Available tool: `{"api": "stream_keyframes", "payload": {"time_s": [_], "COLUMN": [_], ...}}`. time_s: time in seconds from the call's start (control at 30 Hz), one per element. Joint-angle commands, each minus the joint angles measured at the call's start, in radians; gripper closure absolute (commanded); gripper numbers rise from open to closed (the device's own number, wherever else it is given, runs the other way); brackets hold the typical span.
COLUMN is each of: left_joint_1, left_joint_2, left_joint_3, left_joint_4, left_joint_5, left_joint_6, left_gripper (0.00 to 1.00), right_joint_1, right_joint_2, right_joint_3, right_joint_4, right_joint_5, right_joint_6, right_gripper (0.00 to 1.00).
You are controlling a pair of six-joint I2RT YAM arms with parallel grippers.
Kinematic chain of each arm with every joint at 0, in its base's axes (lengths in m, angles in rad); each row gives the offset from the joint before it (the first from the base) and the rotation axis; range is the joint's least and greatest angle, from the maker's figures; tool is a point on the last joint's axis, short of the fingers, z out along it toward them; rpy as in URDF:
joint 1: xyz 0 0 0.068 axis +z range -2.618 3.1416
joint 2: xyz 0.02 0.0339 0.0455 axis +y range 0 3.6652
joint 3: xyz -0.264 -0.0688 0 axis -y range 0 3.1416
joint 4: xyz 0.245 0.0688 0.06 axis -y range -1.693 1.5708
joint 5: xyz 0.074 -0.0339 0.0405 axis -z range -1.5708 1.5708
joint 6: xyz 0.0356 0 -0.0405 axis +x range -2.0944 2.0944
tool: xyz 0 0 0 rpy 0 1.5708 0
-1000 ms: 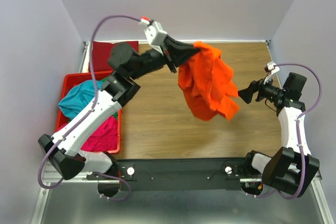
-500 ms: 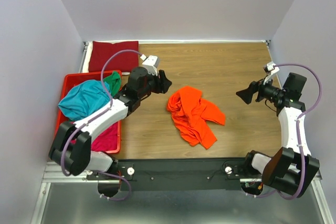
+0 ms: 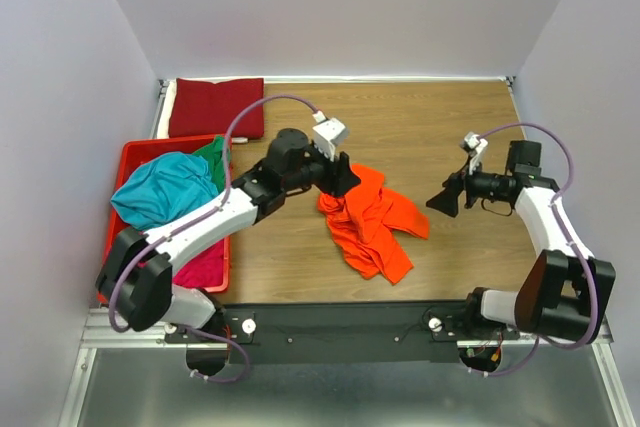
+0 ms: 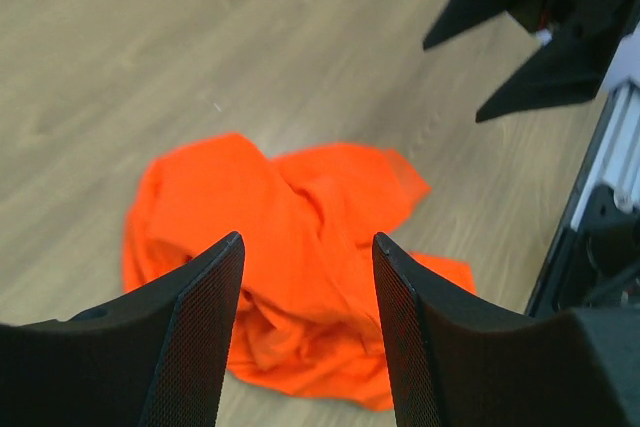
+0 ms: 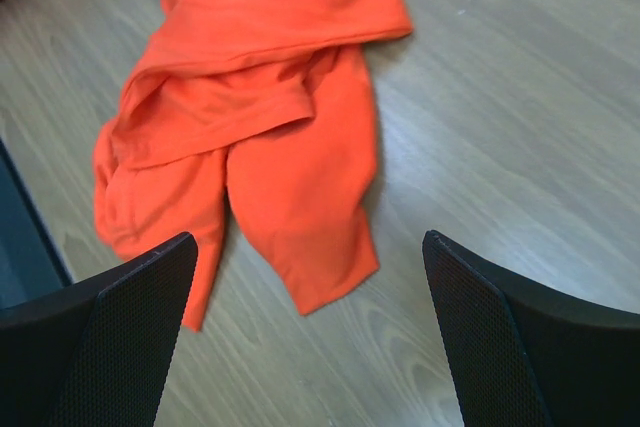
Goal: Fold and stack the t-shirts
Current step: Flatten the tshirt out
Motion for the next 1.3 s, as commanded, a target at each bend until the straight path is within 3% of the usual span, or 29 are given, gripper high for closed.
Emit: {"api": "stream_keyframes", "payload": {"time_s": [0.0, 0.2, 0.3, 0.53, 0.77, 1.03, 1.2, 1.27], "left_joint_1": [-0.059, -0.134, -0.154, -0.180, -0.208, -0.231, -0.232, -0.232], "left_joint_2": [0.076, 0.278, 0.392, 0.590, 0.717, 0.831, 0.823, 0.809], "left_joint_3": [0.029, 0.175, 0.318, 0.490, 0.609, 0.712, 0.717, 0.717], "left_joint_4": [-0.066, -0.136, -0.228, -0.324, -0.408, -0.506, -0.519, -0.514], "left_joint_5": [0.019, -0.090, -0.176, -0.323, -0.391, -0.496, -0.546, -0.543], "left_joint_6": [0.030, 0.079, 0.101, 0.132, 0.156, 0.171, 0.158, 0.155], "left_gripper": [0.38, 0.38, 0.38, 0.41, 0.42, 0.43, 0.61, 0.75], "right_joint_1": [0.068, 0.144, 0.181, 0.238, 0.249, 0.253, 0.275, 0.281], "right_joint_2": [0.059, 0.151, 0.194, 0.298, 0.345, 0.369, 0.401, 0.409], "right_joint_3": [0.030, 0.036, 0.033, 0.065, 0.085, 0.090, 0.102, 0.107], "right_joint_4": [-0.080, -0.043, 0.002, 0.046, 0.057, 0.057, 0.055, 0.054], "right_joint_5": [0.068, 0.154, 0.197, 0.261, 0.258, 0.254, 0.270, 0.274], "right_joint_6": [-0.090, -0.048, 0.002, 0.091, 0.133, 0.151, 0.169, 0.177], "right_gripper": [0.00, 0.00, 0.03, 0.16, 0.35, 0.46, 0.55, 0.67]}}
